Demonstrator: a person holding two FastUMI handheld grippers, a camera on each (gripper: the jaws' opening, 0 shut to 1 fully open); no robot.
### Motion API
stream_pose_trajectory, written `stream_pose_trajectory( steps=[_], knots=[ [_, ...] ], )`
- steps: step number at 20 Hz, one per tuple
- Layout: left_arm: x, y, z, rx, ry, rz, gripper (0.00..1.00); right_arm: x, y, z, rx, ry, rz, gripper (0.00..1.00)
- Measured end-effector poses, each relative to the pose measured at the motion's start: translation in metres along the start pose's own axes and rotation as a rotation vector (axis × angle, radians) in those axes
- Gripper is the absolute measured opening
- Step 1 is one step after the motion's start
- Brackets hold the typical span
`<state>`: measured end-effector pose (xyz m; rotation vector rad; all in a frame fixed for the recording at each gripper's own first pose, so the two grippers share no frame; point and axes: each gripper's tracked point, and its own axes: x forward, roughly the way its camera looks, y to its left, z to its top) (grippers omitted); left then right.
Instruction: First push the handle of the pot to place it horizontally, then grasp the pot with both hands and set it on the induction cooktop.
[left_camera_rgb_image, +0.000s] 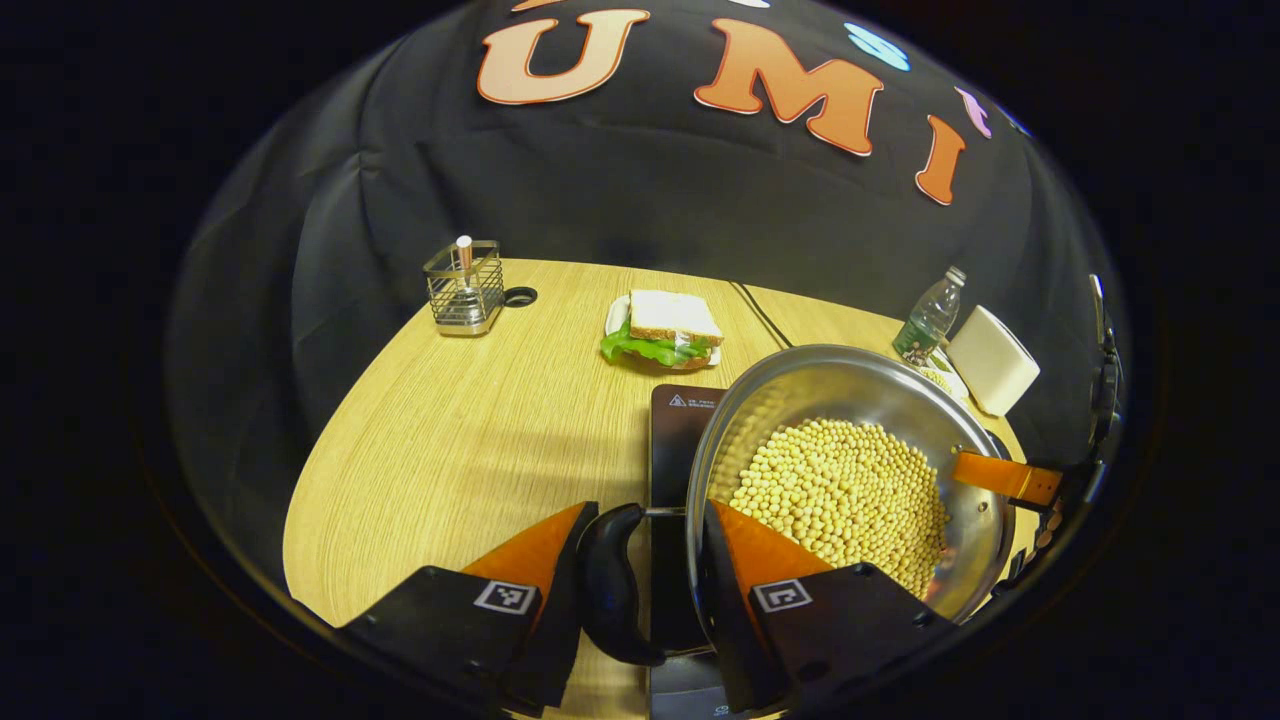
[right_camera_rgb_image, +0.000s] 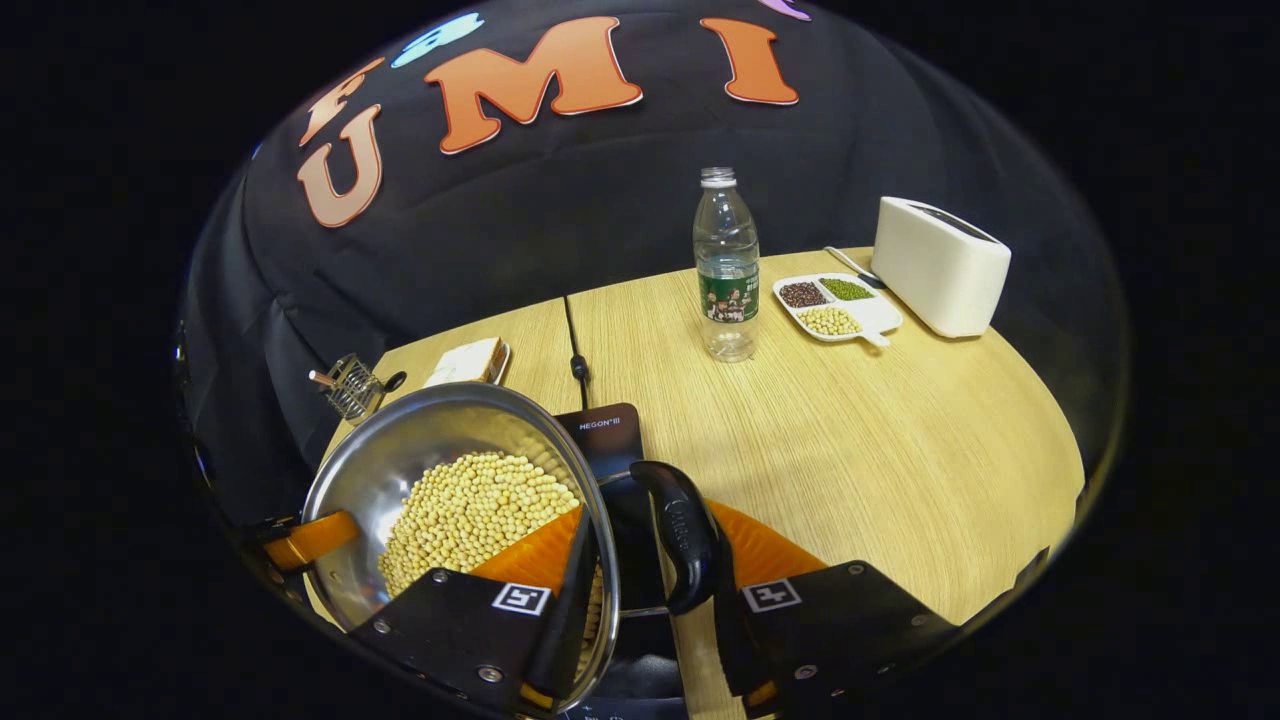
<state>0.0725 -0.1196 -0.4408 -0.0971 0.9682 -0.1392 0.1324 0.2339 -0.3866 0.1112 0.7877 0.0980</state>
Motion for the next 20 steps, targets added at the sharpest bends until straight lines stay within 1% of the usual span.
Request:
stream_pose_trajectory(
  steps=[1, 2, 3, 4, 5, 6, 7, 9, 10, 11, 13, 15, 18, 20],
  knots=[
    [0.0, -0.001, -0.002, -0.004, 0.006, 0.003, 0.64, 0.0, 0.0, -0.002, 0.0, 0.001, -0.002, 0.56],
    [-0.001, -0.002, -0.004, -0.005, 0.012, 0.006, 0.66, 0.0, 0.0, -0.002, -0.004, 0.005, -0.006, 0.55],
    [-0.001, -0.001, -0.002, -0.006, 0.011, 0.015, 0.63, 0.001, 0.001, -0.001, -0.007, 0.005, -0.006, 0.6],
    [0.001, 0.0, 0.0, -0.012, 0.007, 0.021, 0.69, 0.0, 0.001, 0.0, -0.002, 0.002, -0.004, 0.64],
    [0.0, 0.0, 0.003, -0.016, -0.005, 0.029, 0.7, -0.003, 0.002, 0.001, 0.013, -0.005, 0.004, 0.65],
    [-0.001, 0.002, 0.006, -0.016, -0.027, 0.046, 0.74, -0.009, 0.002, 0.01, 0.025, -0.031, 0.018, 0.63],
    [-0.003, 0.005, 0.012, -0.011, -0.044, 0.059, 0.77, -0.018, 0.001, 0.017, 0.031, -0.058, 0.024, 0.7],
    [-0.012, 0.009, 0.019, 0.002, -0.072, 0.09, 1.0, -0.035, -0.006, 0.032, 0.021, -0.099, 0.015, 0.78],
    [-0.019, 0.009, 0.027, 0.004, -0.097, 0.098, 1.0, -0.039, -0.012, 0.041, 0.016, -0.124, 0.0, 0.89],
    [-0.027, 0.007, 0.038, 0.005, -0.132, 0.098, 0.99, -0.048, -0.019, 0.049, 0.017, -0.15, -0.012, 0.93],
    [-0.045, 0.003, 0.062, 0.001, -0.208, 0.097, 0.99, -0.071, -0.028, 0.068, 0.012, -0.201, -0.017, 0.95],
    [-0.069, -0.01, 0.099, -0.017, -0.318, 0.069, 0.99, -0.101, -0.042, 0.088, -0.021, -0.267, -0.037, 0.95],
    [-0.118, -0.019, 0.15, -0.016, -0.497, 0.046, 0.98, -0.152, -0.065, 0.122, -0.103, -0.374, -0.091, 0.95],
    [-0.157, -0.023, 0.179, -0.005, -0.59, 0.041, 0.96, -0.189, -0.071, 0.147, -0.12, -0.447, -0.094, 0.95]
  ],
)
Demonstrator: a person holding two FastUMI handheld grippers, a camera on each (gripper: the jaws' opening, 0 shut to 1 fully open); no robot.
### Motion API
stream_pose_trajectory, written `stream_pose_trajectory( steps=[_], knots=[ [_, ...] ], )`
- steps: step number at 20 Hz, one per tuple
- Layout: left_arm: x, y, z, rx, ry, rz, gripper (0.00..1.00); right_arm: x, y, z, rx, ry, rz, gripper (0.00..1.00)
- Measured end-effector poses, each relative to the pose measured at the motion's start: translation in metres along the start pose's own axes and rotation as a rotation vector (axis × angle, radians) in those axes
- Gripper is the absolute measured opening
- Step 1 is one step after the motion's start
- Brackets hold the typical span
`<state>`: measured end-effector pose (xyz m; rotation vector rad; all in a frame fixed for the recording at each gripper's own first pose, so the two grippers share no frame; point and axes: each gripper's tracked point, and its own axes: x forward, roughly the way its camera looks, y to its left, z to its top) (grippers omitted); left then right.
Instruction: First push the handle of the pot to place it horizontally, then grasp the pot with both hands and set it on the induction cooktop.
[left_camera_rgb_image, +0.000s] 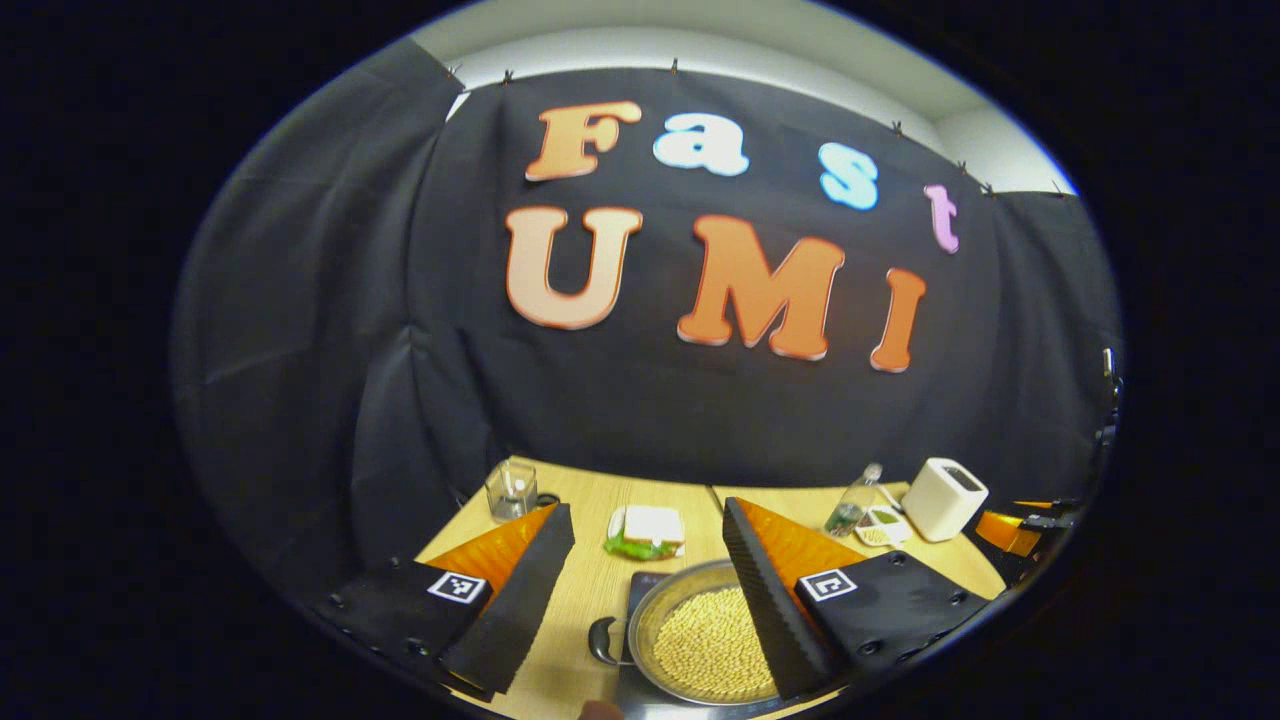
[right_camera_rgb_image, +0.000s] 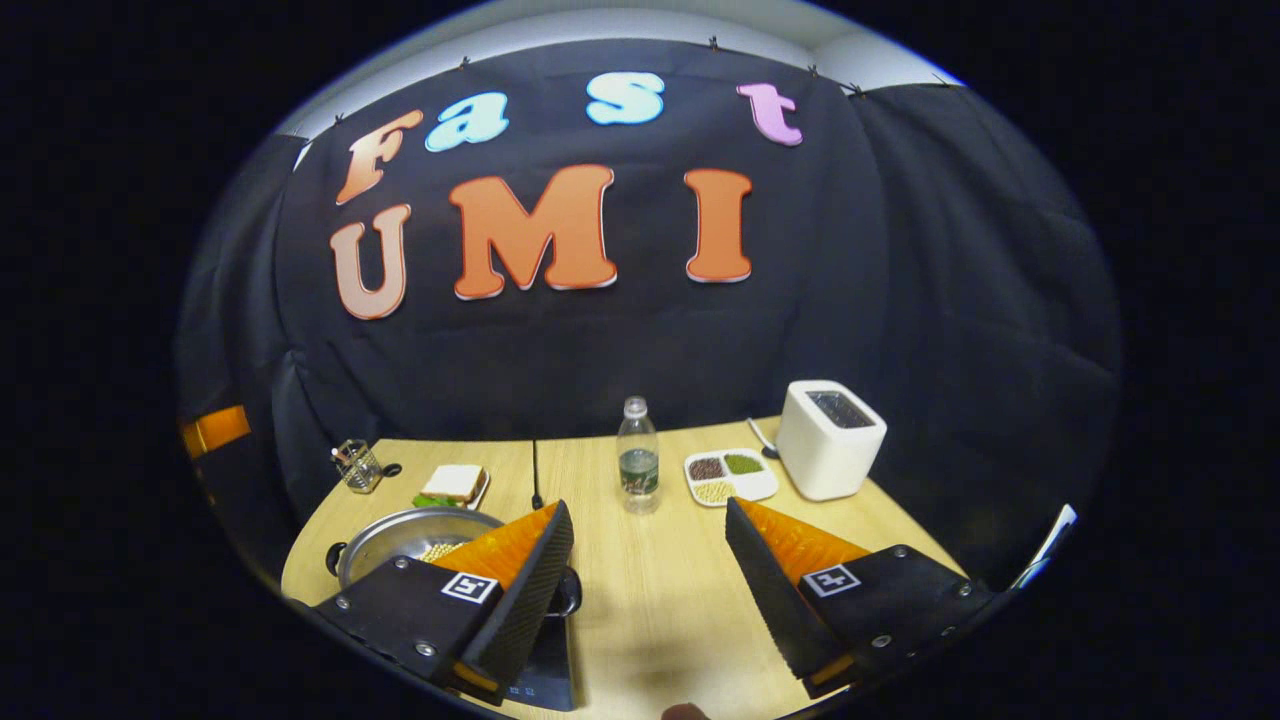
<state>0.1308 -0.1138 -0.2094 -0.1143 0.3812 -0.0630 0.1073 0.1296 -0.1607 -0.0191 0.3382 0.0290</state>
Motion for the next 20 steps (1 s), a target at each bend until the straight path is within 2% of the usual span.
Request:
stream_pose_trajectory(
  steps=[3, 5, 9, 12, 16, 17, 19, 20],
  knots=[
    [-0.04, 0.008, 0.075, 0.037, -0.155, 0.013, 0.99, -0.038, -0.017, 0.047, -0.006, -0.107, 0.02, 0.95],
    [-0.065, 0.022, 0.109, 0.066, -0.241, 0.052, 0.96, -0.064, -0.034, 0.072, -0.021, -0.173, 0.008, 0.95],
    [-0.133, 0.053, 0.162, 0.039, -0.33, 0.101, 0.99, -0.105, -0.055, 0.104, -0.043, -0.272, -0.001, 0.95],
    [-0.166, 0.072, 0.18, 0.053, -0.388, 0.142, 0.99, -0.119, -0.061, 0.11, -0.044, -0.294, 0.004, 0.95],
    [-0.174, 0.069, 0.177, 0.049, -0.377, 0.134, 0.98, -0.122, -0.065, 0.106, -0.038, -0.295, 0.014, 0.95],
    [-0.174, 0.07, 0.178, 0.049, -0.379, 0.138, 0.98, -0.123, -0.06, 0.102, -0.031, -0.286, 0.028, 1.0],
    [-0.177, 0.071, 0.174, 0.055, -0.377, 0.145, 0.99, -0.125, -0.057, 0.096, -0.026, -0.275, 0.045, 1.0],
    [-0.178, 0.072, 0.173, 0.061, -0.377, 0.149, 0.98, -0.127, -0.057, 0.095, -0.032, -0.277, 0.046, 0.95]
  ],
)
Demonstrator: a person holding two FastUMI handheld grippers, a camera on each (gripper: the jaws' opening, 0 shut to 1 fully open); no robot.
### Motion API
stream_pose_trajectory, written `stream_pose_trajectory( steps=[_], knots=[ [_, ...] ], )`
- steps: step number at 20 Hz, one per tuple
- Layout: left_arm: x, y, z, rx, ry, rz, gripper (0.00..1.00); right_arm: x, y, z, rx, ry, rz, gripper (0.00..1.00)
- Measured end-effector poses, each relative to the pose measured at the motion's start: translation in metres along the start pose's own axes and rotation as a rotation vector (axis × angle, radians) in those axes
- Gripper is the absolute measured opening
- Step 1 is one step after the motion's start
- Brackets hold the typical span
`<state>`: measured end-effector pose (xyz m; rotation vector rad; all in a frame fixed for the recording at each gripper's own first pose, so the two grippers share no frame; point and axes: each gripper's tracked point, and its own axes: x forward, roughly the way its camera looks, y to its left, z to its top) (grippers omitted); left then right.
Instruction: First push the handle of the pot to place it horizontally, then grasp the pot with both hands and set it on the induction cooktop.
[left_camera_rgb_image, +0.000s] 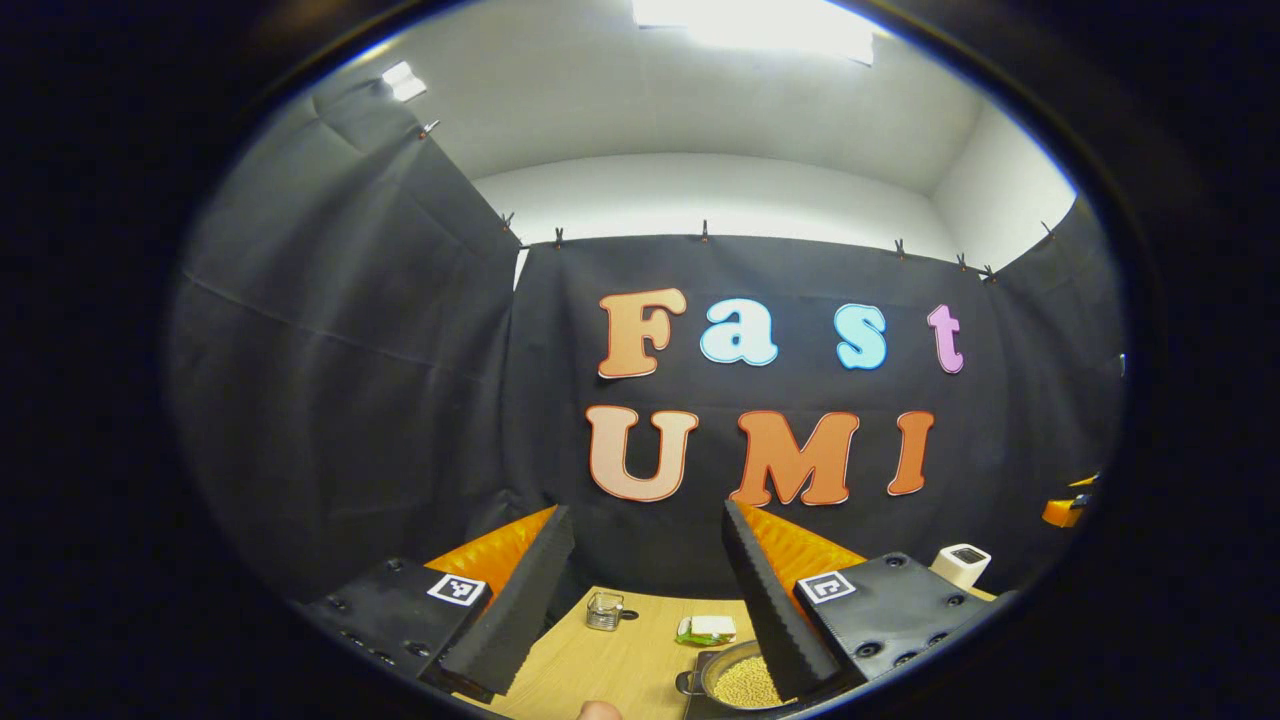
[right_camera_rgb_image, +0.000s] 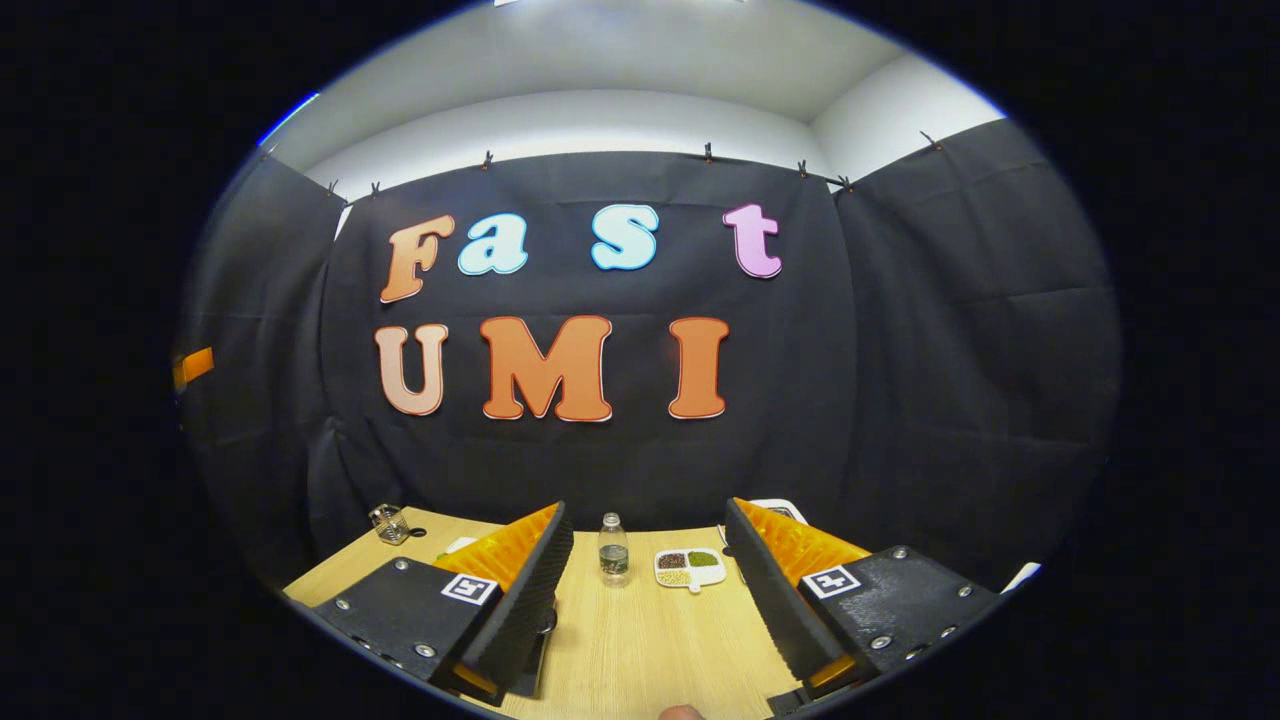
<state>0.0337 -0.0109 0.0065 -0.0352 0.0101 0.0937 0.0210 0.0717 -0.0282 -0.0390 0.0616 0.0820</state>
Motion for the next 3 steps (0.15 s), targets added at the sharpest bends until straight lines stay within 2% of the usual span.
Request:
stream_pose_trajectory(
  steps=[3],
  knots=[
    [-0.0062, -0.0092, -0.0041, -0.003, 0.006, -0.024, 0.96, -0.0071, 0.0057, 0.0024, -0.009, -0.007, 0.01, 0.95]
  ],
)
